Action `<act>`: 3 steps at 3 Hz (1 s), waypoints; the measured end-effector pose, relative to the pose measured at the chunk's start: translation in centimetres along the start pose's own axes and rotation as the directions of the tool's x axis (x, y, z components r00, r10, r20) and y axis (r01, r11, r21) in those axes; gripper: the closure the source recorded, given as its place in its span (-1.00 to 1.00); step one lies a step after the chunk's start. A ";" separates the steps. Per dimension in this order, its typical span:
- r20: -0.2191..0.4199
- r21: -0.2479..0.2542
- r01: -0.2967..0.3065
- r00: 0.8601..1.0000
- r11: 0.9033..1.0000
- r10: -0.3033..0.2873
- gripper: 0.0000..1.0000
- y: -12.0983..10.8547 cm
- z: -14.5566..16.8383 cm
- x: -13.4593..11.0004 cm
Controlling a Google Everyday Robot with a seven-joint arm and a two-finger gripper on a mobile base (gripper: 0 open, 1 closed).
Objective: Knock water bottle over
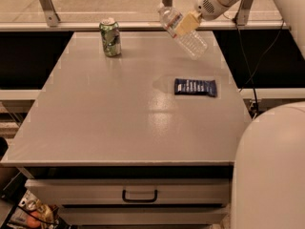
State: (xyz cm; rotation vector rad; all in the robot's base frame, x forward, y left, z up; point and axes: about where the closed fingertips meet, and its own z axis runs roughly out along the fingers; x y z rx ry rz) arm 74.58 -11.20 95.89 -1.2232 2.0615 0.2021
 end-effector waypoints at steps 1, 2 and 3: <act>-0.120 -0.044 0.013 0.993 0.999 -0.018 1.00 0.7 2.3 2.0; -0.179 -0.102 0.013 0.983 0.995 -0.031 1.00 1.6 4.7 3.4; -0.193 -0.165 0.028 0.979 0.986 -0.060 1.00 2.7 7.1 3.7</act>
Offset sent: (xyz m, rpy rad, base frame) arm 0.0038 0.0072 -0.0830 -0.1720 0.2348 0.0732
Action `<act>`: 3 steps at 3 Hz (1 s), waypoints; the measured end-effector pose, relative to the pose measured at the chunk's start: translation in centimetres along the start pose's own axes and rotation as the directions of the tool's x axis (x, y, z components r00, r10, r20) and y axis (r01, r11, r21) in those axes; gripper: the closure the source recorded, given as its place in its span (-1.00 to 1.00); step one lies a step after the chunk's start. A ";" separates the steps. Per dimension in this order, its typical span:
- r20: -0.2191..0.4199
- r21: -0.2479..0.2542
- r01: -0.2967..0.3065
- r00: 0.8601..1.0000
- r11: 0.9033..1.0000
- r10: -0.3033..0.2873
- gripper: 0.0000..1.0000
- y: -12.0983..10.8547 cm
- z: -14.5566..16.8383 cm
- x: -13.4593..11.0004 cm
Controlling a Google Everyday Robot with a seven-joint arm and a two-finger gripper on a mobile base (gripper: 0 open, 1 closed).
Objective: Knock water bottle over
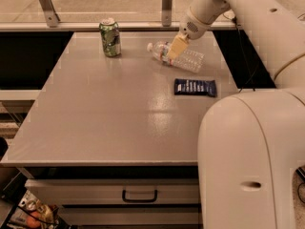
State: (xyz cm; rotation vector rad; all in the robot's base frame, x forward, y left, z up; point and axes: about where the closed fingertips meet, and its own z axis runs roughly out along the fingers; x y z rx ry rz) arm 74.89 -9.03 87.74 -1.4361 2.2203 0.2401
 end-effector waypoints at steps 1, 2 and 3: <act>0.025 -0.053 0.030 0.999 0.998 -0.029 1.00 0.6 1.8 -1.0; 0.025 -0.054 0.030 0.999 0.998 -0.029 1.00 0.6 1.5 -1.1; 0.024 -0.056 0.031 0.999 0.998 -0.029 0.63 0.6 1.6 -1.2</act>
Offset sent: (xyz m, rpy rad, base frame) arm 0.0184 0.0463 -0.0164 0.1271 0.0300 0.1618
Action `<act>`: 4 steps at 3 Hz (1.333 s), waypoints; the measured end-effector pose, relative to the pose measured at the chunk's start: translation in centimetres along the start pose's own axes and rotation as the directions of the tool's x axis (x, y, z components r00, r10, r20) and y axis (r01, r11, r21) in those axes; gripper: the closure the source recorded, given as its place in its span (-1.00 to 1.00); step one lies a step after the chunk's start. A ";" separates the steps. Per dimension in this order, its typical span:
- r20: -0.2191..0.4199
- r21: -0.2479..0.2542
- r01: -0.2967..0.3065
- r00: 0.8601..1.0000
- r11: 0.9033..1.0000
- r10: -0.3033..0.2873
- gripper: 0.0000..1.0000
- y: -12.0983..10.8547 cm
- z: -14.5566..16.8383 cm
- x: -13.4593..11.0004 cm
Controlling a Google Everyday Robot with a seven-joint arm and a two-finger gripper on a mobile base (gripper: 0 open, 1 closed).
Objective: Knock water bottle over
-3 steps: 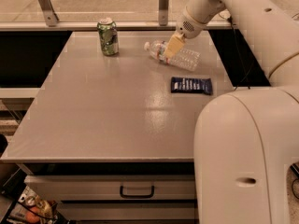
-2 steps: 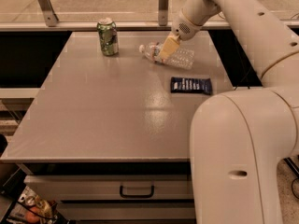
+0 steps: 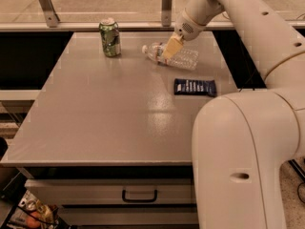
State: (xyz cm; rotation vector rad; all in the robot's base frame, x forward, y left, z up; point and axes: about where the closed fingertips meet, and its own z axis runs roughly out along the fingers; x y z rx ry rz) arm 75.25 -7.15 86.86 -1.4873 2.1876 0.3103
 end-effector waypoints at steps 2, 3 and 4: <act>-0.001 -0.003 0.000 1.000 1.000 0.000 -0.28 0.0 0.2 -0.1; -0.001 -0.003 0.000 1.000 1.000 0.000 -0.77 0.0 0.1 -0.1; -0.002 -0.008 0.000 1.000 1.000 0.000 -1.00 0.0 0.6 -0.2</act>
Offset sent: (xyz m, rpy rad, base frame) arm 0.0000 0.0001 0.0009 0.0000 0.0000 0.0001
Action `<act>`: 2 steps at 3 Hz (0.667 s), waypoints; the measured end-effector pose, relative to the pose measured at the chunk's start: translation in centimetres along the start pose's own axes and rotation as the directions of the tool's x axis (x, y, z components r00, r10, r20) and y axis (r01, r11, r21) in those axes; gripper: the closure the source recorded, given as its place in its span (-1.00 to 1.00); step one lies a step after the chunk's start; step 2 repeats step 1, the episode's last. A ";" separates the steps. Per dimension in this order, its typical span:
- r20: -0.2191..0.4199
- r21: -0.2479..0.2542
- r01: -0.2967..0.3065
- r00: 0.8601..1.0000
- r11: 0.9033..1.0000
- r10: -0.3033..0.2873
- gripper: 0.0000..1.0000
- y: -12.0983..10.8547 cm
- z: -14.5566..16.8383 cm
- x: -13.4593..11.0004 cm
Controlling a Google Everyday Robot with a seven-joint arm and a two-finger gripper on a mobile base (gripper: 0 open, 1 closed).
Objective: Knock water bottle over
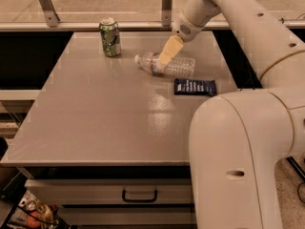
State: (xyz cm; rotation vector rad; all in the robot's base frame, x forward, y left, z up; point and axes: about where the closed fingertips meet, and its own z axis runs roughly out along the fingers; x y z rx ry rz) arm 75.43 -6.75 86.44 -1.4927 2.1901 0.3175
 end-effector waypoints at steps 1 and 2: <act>0.000 0.000 0.000 1.000 1.000 0.000 -1.00 0.0 0.0 0.0; 0.000 0.000 0.000 1.000 1.000 0.000 -1.00 0.0 0.0 0.0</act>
Offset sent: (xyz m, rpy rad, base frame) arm 0.0000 0.0000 0.0000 0.0000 0.0000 0.0000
